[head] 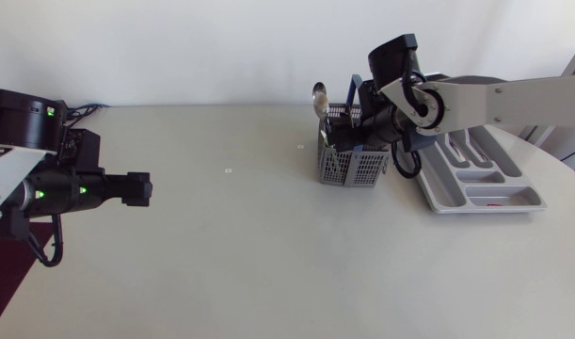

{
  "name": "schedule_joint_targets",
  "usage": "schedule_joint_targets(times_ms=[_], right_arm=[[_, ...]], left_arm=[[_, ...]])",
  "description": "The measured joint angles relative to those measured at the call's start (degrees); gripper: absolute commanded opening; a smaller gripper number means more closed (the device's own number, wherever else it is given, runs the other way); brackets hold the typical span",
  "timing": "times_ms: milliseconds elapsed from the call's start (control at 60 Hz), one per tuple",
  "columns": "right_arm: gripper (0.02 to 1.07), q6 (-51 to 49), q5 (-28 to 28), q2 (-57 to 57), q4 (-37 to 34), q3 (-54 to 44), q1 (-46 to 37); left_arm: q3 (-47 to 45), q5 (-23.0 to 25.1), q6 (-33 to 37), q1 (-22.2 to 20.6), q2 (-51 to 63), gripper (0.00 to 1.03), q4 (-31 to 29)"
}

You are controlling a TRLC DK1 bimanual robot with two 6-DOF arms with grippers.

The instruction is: Sort the cutlery from the basket into the organizer compartments.

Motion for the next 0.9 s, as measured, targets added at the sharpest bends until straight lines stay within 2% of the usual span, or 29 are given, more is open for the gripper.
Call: schedule_joint_targets(times_ms=[117, 200, 333, 400, 550, 700, 900], right_arm=[[0.86, 1.11, 0.44, 4.61, -0.63, 3.93, -1.31], [0.68, 1.81, 0.44, 6.78, -0.55, 5.05, -1.7], [0.24, 2.34, 0.44, 8.41, 2.73, 4.94, -1.92], [0.17, 2.36, 0.66, 8.37, 4.63, 4.68, -1.9], [0.08, 3.17, 1.75, 7.98, 6.36, 3.61, -1.7], [0.08, 4.7, 1.46, 5.73, 7.78, 0.66, -0.74], [0.08, 4.44, -0.85, -4.26, 7.67, -10.4, 2.36]], left_arm=[[0.0, 0.0, 0.0, -0.74, 0.04, 0.96, 0.09], [0.0, 0.0, 0.0, -1.36, 0.04, 0.96, 0.68], [0.0, 0.0, 0.0, -1.81, 0.04, 0.96, 1.55], [0.0, 0.0, 0.0, -1.81, 0.04, 0.96, 1.99], [0.0, 0.0, 0.0, -1.81, 0.02, 0.96, 1.99], [0.0, 0.0, 0.0, -1.95, 0.02, 0.96, 1.97], [0.0, 0.0, 0.02, -3.1, -0.04, 0.96, 1.99]])
